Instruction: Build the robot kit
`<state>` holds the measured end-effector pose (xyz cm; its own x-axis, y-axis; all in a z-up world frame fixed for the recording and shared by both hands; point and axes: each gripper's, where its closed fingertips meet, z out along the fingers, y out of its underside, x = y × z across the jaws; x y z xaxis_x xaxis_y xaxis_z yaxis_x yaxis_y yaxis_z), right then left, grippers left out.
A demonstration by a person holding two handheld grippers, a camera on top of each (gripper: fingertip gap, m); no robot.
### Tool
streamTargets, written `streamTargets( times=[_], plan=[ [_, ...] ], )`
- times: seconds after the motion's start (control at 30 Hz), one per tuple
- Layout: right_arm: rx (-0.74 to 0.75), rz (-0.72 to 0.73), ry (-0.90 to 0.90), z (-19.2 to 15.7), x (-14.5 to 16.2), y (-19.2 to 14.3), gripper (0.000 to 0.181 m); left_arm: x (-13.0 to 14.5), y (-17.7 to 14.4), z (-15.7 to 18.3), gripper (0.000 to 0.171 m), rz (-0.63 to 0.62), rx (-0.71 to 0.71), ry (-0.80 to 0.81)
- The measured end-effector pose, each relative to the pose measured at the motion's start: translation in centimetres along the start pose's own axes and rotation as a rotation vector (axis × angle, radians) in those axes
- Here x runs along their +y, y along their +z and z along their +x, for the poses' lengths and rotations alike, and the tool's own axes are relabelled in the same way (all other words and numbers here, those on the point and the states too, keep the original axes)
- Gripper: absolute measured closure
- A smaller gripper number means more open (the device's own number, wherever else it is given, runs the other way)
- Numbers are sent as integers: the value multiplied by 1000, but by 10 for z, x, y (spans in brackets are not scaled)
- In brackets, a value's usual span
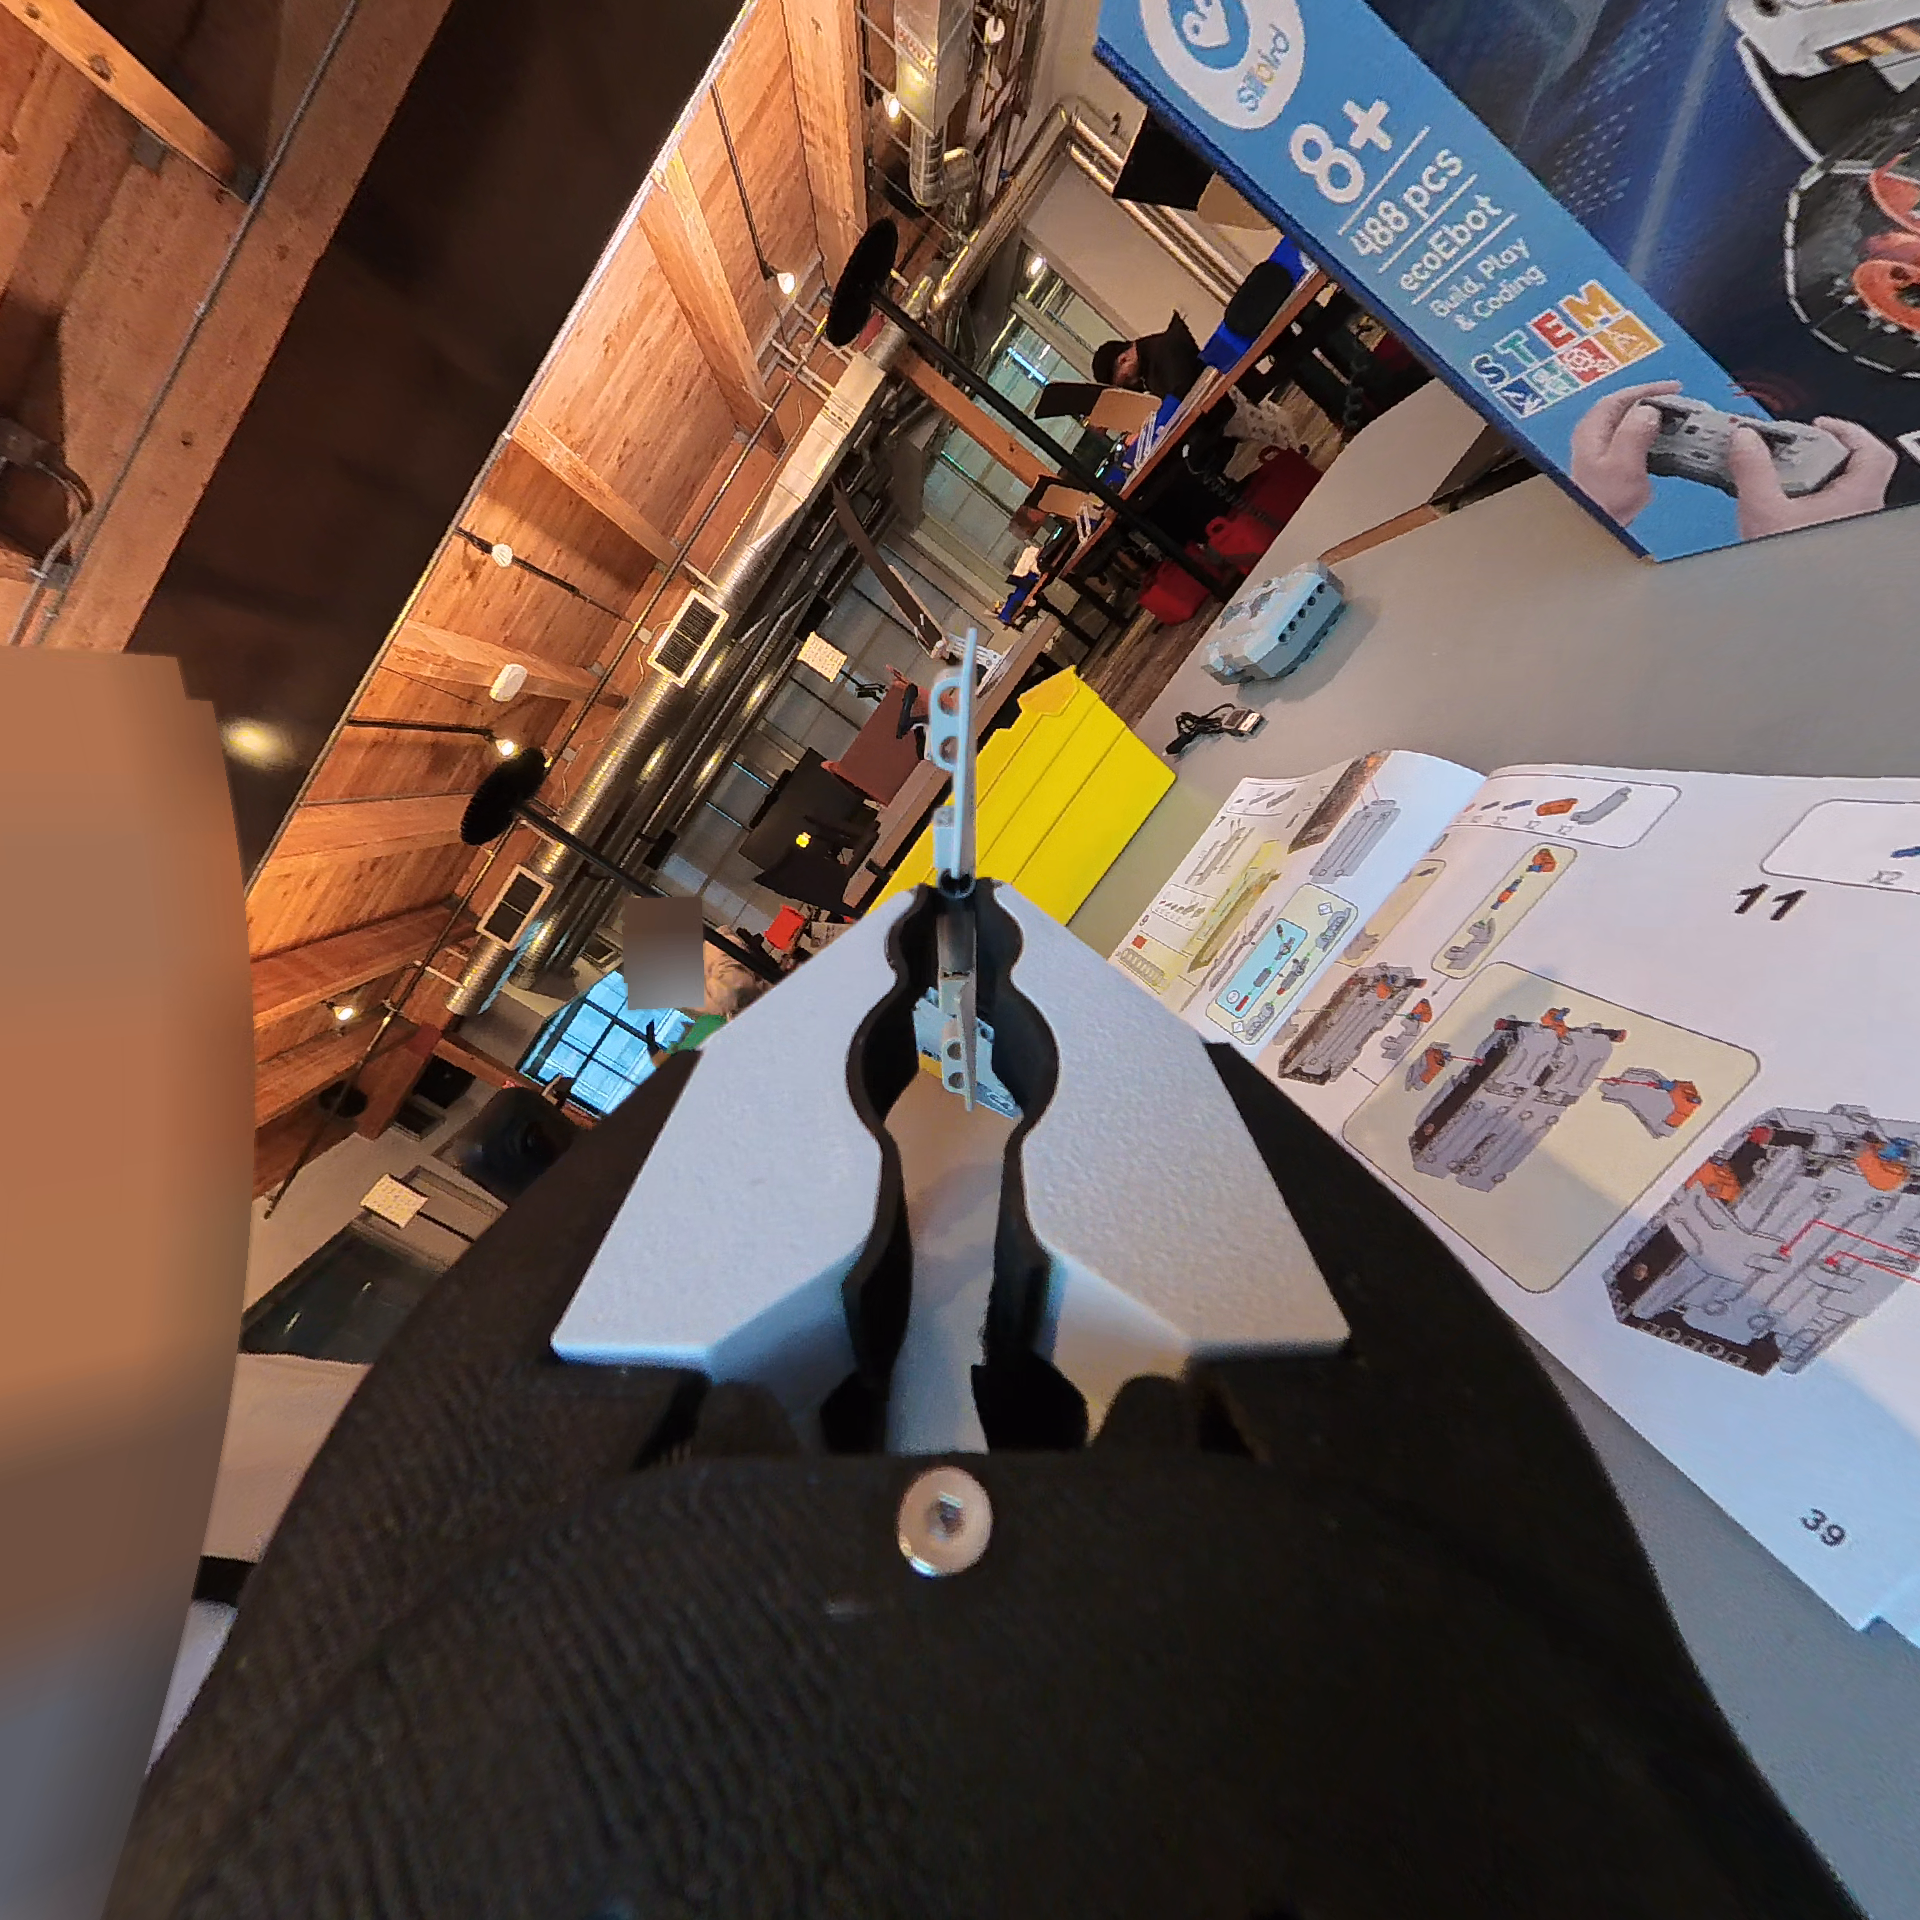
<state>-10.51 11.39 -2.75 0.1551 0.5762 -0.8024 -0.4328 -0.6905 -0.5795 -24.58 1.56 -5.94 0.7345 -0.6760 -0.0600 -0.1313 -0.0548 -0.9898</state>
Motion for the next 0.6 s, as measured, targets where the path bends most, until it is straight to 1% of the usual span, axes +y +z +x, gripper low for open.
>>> streamTargets(
  times=[0.3,0.53,0.6],
  plan=[
    [62,-52,-104,1,7,3,176,1,1,1,144,-5,1,7],
    [57,-71,-142,-4,10,5,176,1,1,1,144,-5,0,7],
    [34,-67,-152,-10,9,5,176,1,1,1,144,-6,-1,6]
  ],
)
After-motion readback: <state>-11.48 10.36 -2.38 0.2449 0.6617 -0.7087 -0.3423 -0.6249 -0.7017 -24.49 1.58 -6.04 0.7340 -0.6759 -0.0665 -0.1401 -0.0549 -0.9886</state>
